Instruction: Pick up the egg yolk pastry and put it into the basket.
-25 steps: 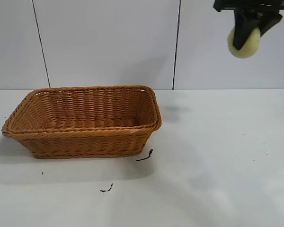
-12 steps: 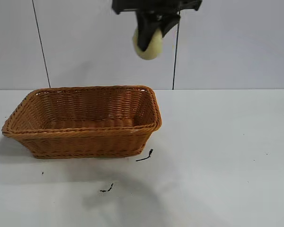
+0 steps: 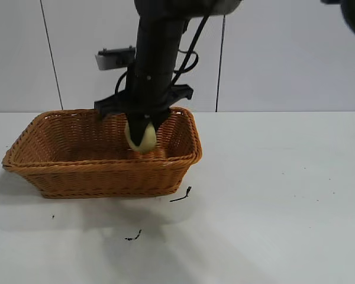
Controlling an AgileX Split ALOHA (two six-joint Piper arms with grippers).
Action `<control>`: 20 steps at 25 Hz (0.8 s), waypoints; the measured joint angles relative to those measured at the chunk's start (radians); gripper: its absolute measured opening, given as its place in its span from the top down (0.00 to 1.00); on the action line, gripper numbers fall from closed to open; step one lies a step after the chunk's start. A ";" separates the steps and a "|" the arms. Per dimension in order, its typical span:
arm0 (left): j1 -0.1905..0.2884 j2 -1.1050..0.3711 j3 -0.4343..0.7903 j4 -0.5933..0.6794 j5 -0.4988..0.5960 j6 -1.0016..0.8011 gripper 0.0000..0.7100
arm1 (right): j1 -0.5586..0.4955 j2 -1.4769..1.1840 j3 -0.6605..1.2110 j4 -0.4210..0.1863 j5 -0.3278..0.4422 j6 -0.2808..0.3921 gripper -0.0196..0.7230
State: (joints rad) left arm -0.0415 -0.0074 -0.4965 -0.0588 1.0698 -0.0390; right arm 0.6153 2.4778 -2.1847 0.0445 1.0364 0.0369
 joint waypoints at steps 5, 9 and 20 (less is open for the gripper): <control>0.000 0.000 0.000 0.000 0.000 0.000 0.02 | 0.000 -0.032 -0.001 -0.015 -0.001 0.000 0.15; 0.000 0.000 0.000 0.000 0.000 0.000 0.02 | 0.000 -0.103 -0.053 -0.085 0.034 0.000 0.10; 0.000 0.000 0.000 0.000 0.000 0.000 0.02 | -0.233 -0.165 -0.150 -0.195 0.171 -0.003 0.09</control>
State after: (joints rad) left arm -0.0415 -0.0074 -0.4965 -0.0588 1.0698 -0.0390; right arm 0.3826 2.3131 -2.3350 -0.1500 1.2077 0.0341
